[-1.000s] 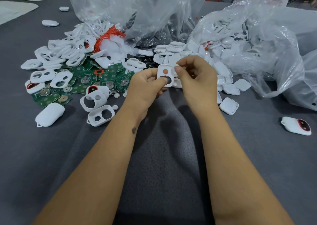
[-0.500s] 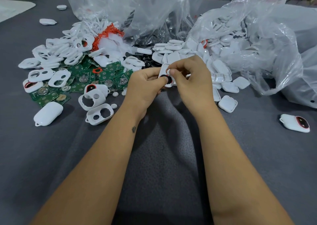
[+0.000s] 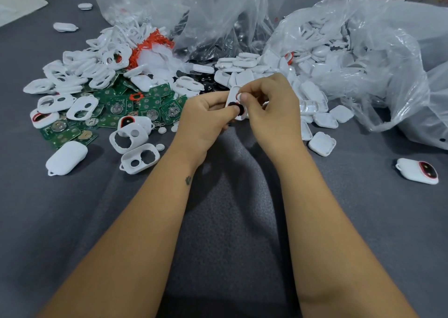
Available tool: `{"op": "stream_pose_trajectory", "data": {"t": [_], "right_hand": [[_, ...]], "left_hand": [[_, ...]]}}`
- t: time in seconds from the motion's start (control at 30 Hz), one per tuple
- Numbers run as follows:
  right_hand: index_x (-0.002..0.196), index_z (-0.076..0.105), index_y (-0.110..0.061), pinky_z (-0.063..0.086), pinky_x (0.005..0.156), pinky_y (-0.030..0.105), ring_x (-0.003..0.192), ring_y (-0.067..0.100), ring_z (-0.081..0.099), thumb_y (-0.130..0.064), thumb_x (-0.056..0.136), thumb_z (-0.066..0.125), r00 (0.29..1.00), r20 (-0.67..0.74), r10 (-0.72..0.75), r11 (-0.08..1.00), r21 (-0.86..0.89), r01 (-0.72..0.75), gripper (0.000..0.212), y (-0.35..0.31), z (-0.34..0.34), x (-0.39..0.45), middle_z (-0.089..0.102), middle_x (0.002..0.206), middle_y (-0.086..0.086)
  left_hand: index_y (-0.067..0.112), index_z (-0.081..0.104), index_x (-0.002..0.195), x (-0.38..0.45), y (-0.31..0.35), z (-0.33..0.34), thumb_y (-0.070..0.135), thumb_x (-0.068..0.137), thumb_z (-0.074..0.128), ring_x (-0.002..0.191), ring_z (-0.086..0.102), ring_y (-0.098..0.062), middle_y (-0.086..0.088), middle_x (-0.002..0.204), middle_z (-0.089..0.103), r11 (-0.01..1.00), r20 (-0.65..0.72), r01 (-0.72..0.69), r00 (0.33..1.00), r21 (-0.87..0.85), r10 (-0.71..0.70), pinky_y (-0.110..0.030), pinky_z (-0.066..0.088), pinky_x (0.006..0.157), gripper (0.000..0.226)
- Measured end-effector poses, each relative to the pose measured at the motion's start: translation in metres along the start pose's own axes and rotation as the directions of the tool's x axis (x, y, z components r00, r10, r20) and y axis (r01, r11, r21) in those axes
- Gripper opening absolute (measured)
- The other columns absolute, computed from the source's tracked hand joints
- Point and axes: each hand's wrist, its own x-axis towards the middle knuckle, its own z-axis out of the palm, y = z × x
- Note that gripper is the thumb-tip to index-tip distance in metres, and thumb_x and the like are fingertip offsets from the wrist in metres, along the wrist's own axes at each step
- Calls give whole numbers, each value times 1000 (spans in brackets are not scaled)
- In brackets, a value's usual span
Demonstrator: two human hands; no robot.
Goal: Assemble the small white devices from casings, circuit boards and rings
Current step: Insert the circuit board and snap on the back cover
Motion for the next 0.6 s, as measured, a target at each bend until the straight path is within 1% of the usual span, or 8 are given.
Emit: {"op": "stream_pose_trajectory", "data": {"t": [0.13, 0.23, 0.3, 0.33, 0.43, 0.47, 0.5, 0.6], "right_hand": [[80, 64, -22, 39, 70, 11, 82, 6, 53, -8, 85, 65, 1000, 1, -12, 1000, -7, 12, 14, -1, 0, 0, 47, 85, -12], [79, 64, -21, 38, 70, 10, 80, 5, 54, -7, 84, 65, 1000, -16, -10, 999, 34, 11, 15, -1, -1, -1, 52, 87, -7], [80, 66, -21, 39, 72, 10, 79, 4, 54, -6, 84, 66, 999, -39, 0, 997, 77, 3, 15, -3, -1, -1, 56, 89, -3], [80, 65, -22, 41, 74, 13, 81, 6, 55, -6, 84, 66, 999, -51, 17, 994, 112, -11, 16, -4, -1, -1, 58, 90, -1], [81, 65, -24, 51, 84, 31, 88, 20, 62, -4, 85, 65, 993, -66, 100, 960, 270, -79, 20, -7, -1, -1, 67, 96, 10], [83, 66, -22, 53, 84, 35, 89, 23, 64, -4, 86, 65, 991, -64, 120, 942, 323, -93, 19, -9, -2, 0, 68, 96, 13], [84, 67, -20, 54, 83, 36, 87, 24, 64, -2, 87, 65, 989, -57, 136, 920, 377, -105, 18, -10, -3, 0, 69, 94, 12], [83, 68, -18, 55, 73, 30, 79, 18, 61, 0, 87, 64, 983, -28, 180, 857, 495, -143, 19, -11, -6, 0, 68, 85, 7]], "left_hand": [[27, 73, 95, 1, -1, -1, 2, 86, 65, 66, 52, -10, 7, 72, 71, 1000, 18, 12, 1000, -22, -11, -18, 42, 58, 27], [23, 74, 97, 2, 0, -3, 6, 83, 67, 64, 52, -9, 6, 73, 69, 998, 46, 28, 999, -50, -26, -21, 44, 62, 23], [21, 74, 99, 1, 2, -3, 12, 78, 65, 65, 54, -8, 6, 75, 67, 995, 75, 43, 997, -85, -37, -20, 47, 63, 24], [20, 75, 98, 1, 2, -4, 12, 78, 63, 67, 56, -7, 6, 76, 67, 992, 88, 50, 995, -118, -40, -19, 49, 64, 24], [19, 76, 96, 1, 3, -5, 1, 87, 57, 74, 63, -5, 4, 82, 71, 961, 133, 66, 991, -268, -31, -17, 53, 69, 27], [17, 75, 97, 1, 3, -5, -2, 89, 55, 74, 64, -4, 3, 84, 72, 948, 144, 75, 989, -310, -31, -17, 53, 69, 29], [16, 74, 99, 1, 3, -5, -3, 90, 54, 74, 64, -4, 3, 85, 72, 936, 155, 84, 987, -341, -32, -17, 53, 69, 29], [10, 69, 108, 2, 4, -6, -2, 91, 53, 74, 65, -3, 2, 88, 73, 913, 200, 106, 979, -394, -27, -17, 53, 69, 27]]}}
